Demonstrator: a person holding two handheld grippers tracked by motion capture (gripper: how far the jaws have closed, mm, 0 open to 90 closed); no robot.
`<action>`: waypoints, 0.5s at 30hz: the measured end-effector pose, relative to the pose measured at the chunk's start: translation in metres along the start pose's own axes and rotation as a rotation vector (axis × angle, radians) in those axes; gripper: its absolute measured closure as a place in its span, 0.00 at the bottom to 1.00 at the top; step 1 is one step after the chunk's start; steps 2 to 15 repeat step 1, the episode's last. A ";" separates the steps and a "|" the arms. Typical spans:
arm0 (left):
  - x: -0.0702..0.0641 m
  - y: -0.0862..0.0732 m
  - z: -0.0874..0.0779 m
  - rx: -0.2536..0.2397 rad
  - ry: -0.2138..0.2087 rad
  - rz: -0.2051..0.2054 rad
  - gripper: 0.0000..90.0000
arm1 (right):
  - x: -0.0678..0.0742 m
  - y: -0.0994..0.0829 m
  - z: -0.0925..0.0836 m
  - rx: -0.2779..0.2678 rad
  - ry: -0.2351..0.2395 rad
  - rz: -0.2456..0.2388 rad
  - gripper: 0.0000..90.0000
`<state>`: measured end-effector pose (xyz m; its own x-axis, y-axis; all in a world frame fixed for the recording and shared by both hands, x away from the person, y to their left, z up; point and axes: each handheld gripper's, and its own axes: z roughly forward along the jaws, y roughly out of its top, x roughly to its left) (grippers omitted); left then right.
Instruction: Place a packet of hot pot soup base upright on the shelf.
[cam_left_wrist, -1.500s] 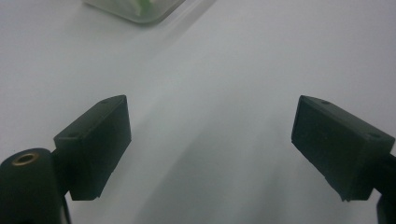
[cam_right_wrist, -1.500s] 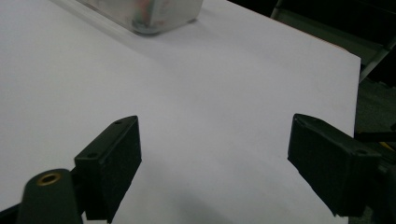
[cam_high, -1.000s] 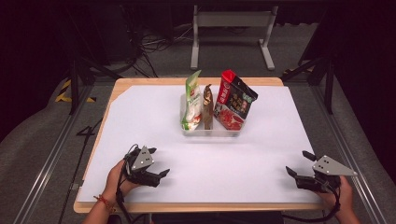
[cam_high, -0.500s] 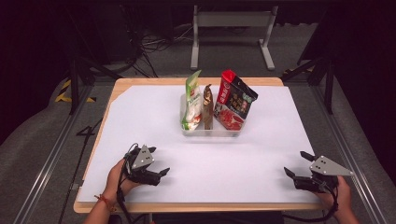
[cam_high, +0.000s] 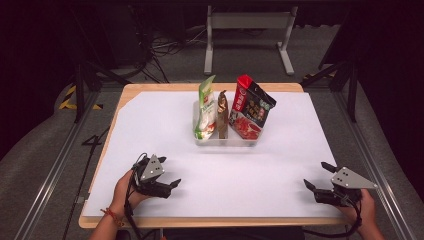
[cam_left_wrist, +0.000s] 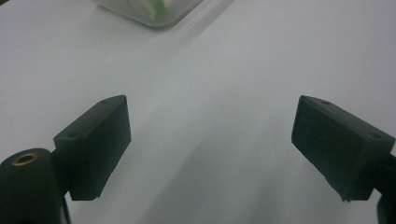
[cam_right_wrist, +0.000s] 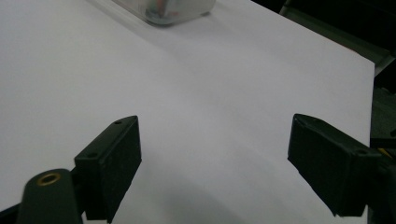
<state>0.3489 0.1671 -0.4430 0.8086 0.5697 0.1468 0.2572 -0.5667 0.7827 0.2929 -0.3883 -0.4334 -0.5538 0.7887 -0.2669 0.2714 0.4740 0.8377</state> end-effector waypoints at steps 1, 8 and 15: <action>0.000 0.000 0.000 0.000 0.000 0.000 0.14 | 0.000 0.000 0.000 -0.001 -0.001 0.000 0.20; 0.000 0.000 0.000 0.000 0.000 0.000 0.14 | 0.000 0.000 0.000 -0.001 -0.001 0.000 0.20; 0.000 0.000 0.000 0.000 0.000 0.000 0.14 | 0.000 0.000 0.000 -0.001 -0.001 0.000 0.20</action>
